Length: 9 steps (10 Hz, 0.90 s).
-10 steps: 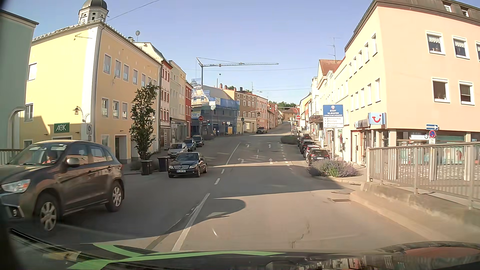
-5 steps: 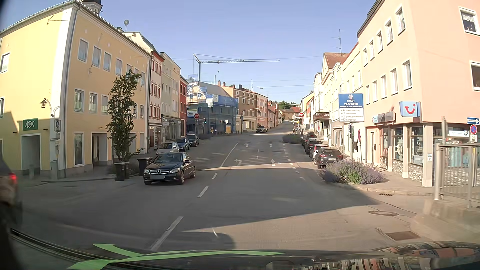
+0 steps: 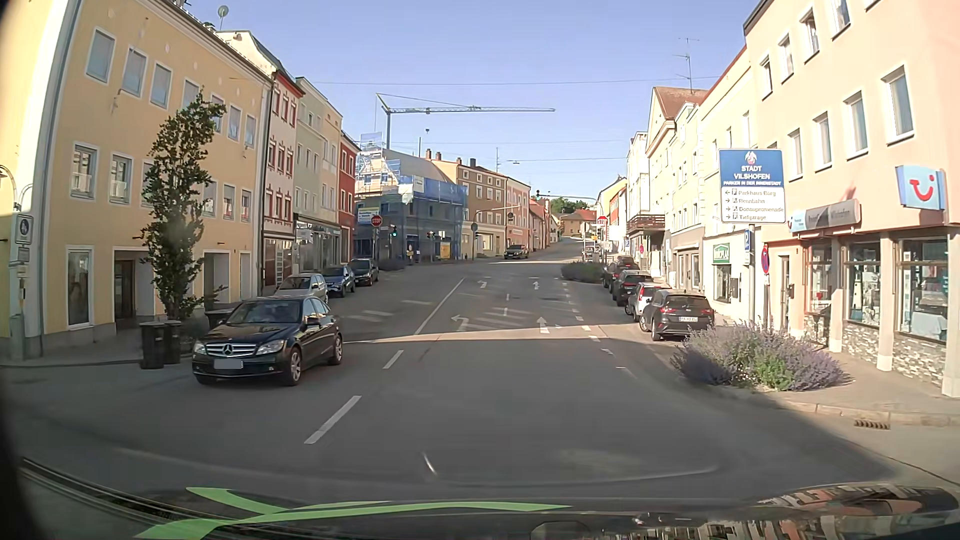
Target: Follow the waypoints while adhering to traffic rules and regulations
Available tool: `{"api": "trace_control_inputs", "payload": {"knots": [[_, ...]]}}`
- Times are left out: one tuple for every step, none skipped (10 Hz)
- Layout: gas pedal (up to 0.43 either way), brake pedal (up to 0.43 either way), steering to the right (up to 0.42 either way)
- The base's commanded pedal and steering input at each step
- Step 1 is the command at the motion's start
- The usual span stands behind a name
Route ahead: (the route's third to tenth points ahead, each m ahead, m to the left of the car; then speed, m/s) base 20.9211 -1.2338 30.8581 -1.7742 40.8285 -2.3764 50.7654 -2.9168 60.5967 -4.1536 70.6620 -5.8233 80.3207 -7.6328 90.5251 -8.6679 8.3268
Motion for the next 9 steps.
{"api": "trace_control_inputs", "payload": {"knots": [[0.130,0.000,0.017],[0.138,0.000,0.017],[0.150,0.000,0.017],[0.157,0.000,0.017],[0.157,0.000,0.017],[0.157,0.000,0.018],[0.157,0.000,0.019],[0.157,0.000,0.020],[0.157,0.000,0.020]]}}
